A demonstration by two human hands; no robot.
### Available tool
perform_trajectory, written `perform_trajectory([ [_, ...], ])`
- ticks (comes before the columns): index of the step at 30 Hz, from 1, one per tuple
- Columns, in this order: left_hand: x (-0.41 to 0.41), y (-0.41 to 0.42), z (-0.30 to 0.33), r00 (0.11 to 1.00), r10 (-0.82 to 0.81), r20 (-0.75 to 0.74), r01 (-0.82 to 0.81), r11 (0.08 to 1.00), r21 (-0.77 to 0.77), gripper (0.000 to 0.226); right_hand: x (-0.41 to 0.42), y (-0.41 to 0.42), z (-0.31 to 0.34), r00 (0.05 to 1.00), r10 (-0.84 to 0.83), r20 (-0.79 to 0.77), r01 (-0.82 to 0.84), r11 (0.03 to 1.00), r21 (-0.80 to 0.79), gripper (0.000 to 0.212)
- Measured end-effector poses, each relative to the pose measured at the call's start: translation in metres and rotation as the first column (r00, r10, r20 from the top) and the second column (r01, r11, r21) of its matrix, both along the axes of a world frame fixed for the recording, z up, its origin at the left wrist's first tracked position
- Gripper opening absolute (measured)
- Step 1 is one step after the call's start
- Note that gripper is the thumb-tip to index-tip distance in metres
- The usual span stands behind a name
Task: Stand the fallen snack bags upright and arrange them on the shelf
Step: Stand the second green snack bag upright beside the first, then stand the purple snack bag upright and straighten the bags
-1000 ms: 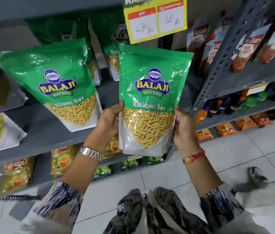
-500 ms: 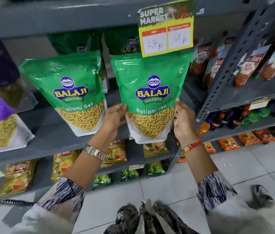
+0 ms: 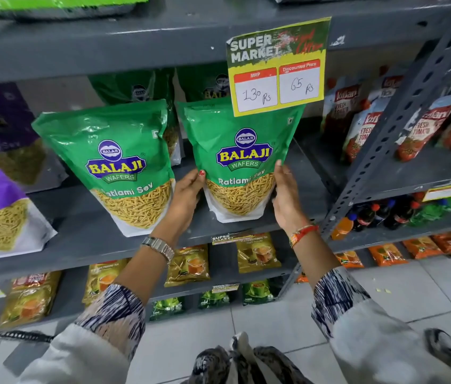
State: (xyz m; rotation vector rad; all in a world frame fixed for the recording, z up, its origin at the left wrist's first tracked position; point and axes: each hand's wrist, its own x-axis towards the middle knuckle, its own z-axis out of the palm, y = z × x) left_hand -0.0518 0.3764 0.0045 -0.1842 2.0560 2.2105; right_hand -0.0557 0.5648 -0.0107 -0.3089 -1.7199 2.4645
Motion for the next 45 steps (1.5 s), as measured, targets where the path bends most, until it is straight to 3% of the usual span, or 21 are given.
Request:
perform_trajectory([
  [4, 0.006, 0.008, 0.002, 0.991, -0.108, 0.083, 0.106, 0.994, 0.025, 0.040, 0.004, -0.005, -0.007, 0.990, 0.105, 0.098, -0.103, 0.994, -0.018, 0.087],
  [6, 0.006, 0.009, 0.004, 0.990, -0.113, 0.085, 0.109, 0.993, 0.051, 0.043, 0.001, -0.004, -0.013, 0.990, 0.109, 0.086, -0.108, 0.994, -0.019, 0.097],
  [8, 0.003, 0.006, 0.003, 0.991, -0.111, 0.079, 0.107, 0.993, 0.046, 0.043, 0.005, -0.006, -0.005, 0.989, 0.117, 0.086, -0.116, 0.993, -0.017, 0.092],
  [12, -0.004, -0.002, -0.003, 0.989, -0.115, 0.093, 0.113, 0.993, 0.031, 0.045, 0.005, -0.012, -0.003, 0.988, 0.142, 0.056, -0.141, 0.990, -0.018, 0.055],
  [19, -0.009, -0.006, -0.011, 0.991, -0.115, 0.075, 0.115, 0.993, 0.011, 0.048, -0.002, -0.011, -0.011, 0.990, 0.134, 0.046, -0.135, 0.991, 0.014, 0.051],
  [22, -0.010, -0.006, -0.023, 0.996, 0.017, 0.090, -0.011, 0.998, -0.062, 0.055, -0.001, -0.011, -0.017, 0.999, -0.001, 0.050, -0.001, 0.999, 0.050, 0.046],
  [24, 0.007, -0.004, -0.031, 0.989, 0.128, 0.076, -0.121, 0.989, -0.091, 0.047, 0.007, -0.013, -0.026, 0.991, -0.130, 0.039, 0.127, 0.990, 0.068, 0.046],
  [26, 0.040, -0.003, -0.043, 0.984, 0.171, 0.048, -0.166, 0.981, -0.097, 0.029, 0.022, -0.019, -0.036, 0.963, -0.266, 0.039, 0.266, 0.964, 0.019, 0.032],
  [28, 0.072, -0.011, -0.056, 0.968, 0.242, 0.058, -0.236, 0.966, -0.101, 0.029, 0.038, -0.030, -0.047, 0.943, -0.327, 0.060, 0.329, 0.943, -0.037, 0.008],
  [29, 0.083, -0.018, -0.060, 0.954, 0.295, 0.059, -0.289, 0.953, -0.089, 0.032, 0.046, -0.037, -0.049, 0.942, -0.328, 0.065, 0.331, 0.943, -0.040, 0.007],
  [33, 0.093, -0.063, -0.063, 0.801, 0.595, -0.064, -0.598, 0.800, -0.046, 0.026, 0.066, -0.070, -0.056, 0.971, -0.235, 0.044, 0.236, 0.972, -0.014, 0.020],
  [37, 0.075, -0.111, -0.049, 0.648, 0.741, -0.178, -0.745, 0.665, 0.053, 0.016, 0.068, -0.114, -0.047, 0.994, 0.092, -0.052, -0.084, 0.987, 0.139, 0.004],
  [40, 0.054, -0.135, -0.035, 0.716, 0.680, -0.155, -0.681, 0.730, 0.058, 0.041, 0.052, -0.146, -0.032, 0.965, 0.253, -0.072, -0.235, 0.951, 0.202, 0.023],
  [45, 0.027, -0.147, -0.025, 0.848, 0.519, -0.108, -0.505, 0.853, 0.131, 0.058, 0.030, -0.182, -0.010, 0.933, 0.356, 0.052, -0.359, 0.922, 0.143, 0.087],
])
